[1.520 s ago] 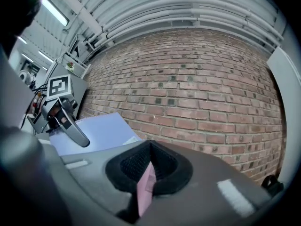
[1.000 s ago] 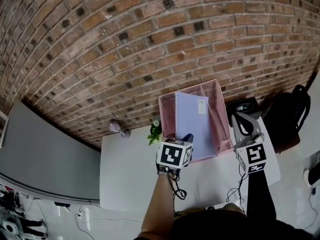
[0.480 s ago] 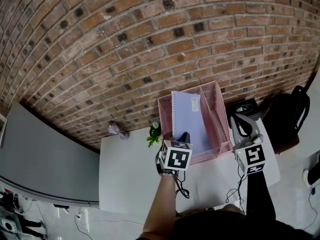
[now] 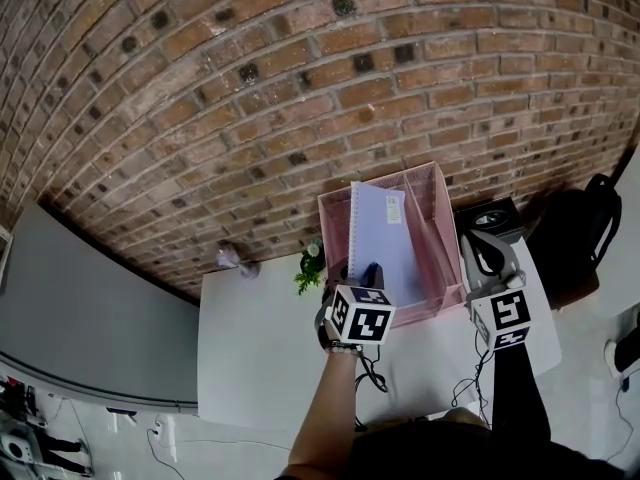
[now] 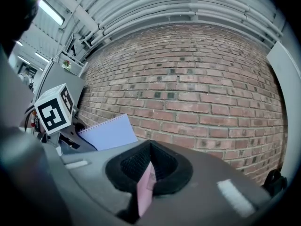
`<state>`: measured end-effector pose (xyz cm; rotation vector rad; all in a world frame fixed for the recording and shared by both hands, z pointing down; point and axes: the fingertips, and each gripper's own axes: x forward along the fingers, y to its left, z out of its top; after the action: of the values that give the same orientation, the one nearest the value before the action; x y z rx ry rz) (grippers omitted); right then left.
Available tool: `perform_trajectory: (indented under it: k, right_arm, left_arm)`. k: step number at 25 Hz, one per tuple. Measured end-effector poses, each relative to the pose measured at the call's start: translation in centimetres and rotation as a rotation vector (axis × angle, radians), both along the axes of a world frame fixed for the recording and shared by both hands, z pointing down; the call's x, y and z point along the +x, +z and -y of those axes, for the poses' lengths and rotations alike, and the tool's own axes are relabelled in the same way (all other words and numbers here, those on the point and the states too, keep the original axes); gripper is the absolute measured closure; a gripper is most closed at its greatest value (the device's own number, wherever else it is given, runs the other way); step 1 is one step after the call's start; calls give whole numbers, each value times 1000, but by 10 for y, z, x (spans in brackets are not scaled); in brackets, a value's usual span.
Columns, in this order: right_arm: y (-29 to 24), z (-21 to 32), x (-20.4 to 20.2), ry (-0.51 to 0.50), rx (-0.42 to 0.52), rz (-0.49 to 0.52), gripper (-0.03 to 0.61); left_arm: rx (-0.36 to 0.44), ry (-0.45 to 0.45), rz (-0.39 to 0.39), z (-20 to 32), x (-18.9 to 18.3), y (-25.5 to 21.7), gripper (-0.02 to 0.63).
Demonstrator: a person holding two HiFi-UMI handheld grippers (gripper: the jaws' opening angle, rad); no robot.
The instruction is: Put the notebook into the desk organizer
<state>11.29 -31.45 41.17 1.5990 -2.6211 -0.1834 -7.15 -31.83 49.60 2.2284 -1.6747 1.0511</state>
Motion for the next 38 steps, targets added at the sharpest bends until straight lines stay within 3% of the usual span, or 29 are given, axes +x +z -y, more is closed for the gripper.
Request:
perform_trajectory:
  k: [13,33,38]
  right_arm:
    - [3,4,-10,-20,-22,35,578]
    - [5,1,-7,-33,-23,36,578]
    - [4,0,-9,-39,-21,39,578]
  left_arm:
    - [33,-6,57,2,2,7,338]
    - [17,32,62,-2,10,12,254]
    - [8,20,102,-3,7,14,232]
